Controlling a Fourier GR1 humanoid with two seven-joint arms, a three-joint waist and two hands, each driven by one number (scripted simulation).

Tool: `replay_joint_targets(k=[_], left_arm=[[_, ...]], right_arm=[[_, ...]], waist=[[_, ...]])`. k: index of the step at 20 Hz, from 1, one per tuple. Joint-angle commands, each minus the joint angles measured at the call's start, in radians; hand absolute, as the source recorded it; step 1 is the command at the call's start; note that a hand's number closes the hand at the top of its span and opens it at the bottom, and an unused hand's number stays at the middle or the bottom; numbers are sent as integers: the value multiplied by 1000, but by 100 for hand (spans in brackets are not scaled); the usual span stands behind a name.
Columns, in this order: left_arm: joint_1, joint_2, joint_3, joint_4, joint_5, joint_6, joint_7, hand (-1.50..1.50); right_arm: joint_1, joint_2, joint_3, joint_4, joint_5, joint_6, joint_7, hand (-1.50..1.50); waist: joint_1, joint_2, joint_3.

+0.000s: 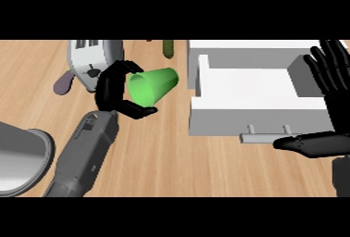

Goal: Pick up the cup, place it into the drawer and close the drawer

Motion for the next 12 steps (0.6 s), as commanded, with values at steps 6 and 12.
replay_joint_targets(k=[6, 12], left_arm=[[-224, -60, -71, -196, -30, 173, 384, 150], [-443, -61, -151, -27, 16, 362, 434, 150]], right_arm=[[18, -7, -23, 15, -7, 15, -31, -150], [14, -20, -31, 3, -22, 32, -32, -150]], waist=[[-5, 1, 0], [-37, 9, 0]])
